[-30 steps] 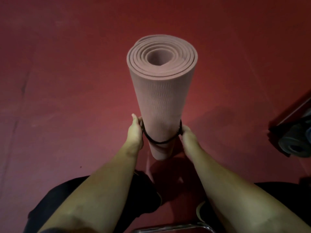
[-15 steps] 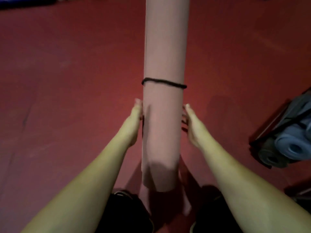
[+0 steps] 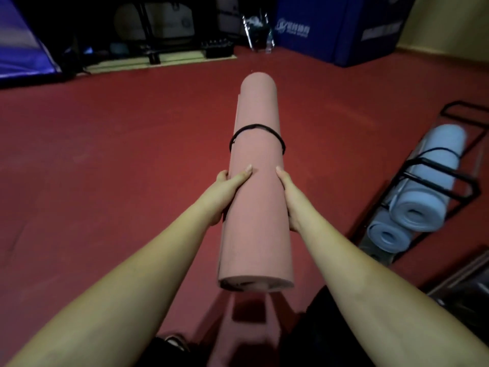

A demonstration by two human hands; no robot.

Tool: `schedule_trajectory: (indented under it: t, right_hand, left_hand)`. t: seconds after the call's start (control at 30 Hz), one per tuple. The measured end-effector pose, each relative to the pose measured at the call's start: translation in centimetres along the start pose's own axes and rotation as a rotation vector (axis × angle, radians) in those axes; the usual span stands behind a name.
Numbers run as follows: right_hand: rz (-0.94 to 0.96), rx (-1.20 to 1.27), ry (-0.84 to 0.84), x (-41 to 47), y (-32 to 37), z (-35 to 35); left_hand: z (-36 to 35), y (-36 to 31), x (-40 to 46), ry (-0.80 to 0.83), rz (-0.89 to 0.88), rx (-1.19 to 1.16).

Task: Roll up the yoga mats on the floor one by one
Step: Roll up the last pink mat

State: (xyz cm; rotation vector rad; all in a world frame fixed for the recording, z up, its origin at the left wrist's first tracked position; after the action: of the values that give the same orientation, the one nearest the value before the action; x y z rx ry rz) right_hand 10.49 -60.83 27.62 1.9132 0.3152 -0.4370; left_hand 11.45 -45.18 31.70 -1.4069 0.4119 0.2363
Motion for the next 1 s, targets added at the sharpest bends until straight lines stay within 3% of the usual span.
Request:
schedule_trajectory:
  t: [0.27, 0.47, 0.63, 1.0]
  right_hand:
    - [0.201, 0.054, -0.088, -3.6, 14.3, 9.3]
    - [0.311, 0.060, -0.138, -6.8, 22.2, 17.4]
    - [0.205, 0.017, -0.172, -8.9, 21.2, 24.6]
    - [0.269, 0.144, -0.453, -4.7, 25.9, 41.8]
  left_hand:
    - [-12.9, -10.3, -2.7, 0.277, -0.045, 0.157]
    - [-23.7, -17.2, -0.9, 0.402, -0.103, -0.051]
    - [-32.7, -18.9, 2.9, 0.452, -0.116, -0.037]
    - [-48.0, -20.0, 7.2, 0.591, -0.226, 0.163]
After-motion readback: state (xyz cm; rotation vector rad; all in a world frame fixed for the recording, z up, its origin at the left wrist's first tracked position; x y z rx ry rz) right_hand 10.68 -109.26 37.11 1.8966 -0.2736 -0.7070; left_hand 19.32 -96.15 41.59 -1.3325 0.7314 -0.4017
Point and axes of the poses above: each hand's wrist, its own x-axis towards the middle knuckle, its own z-axis out of the back of the hand, y = z × x, the point moved 10 cm from there along x, towards the middle knuckle, and after that the axes turned 3 degrees about z, right-handed, at the moved point
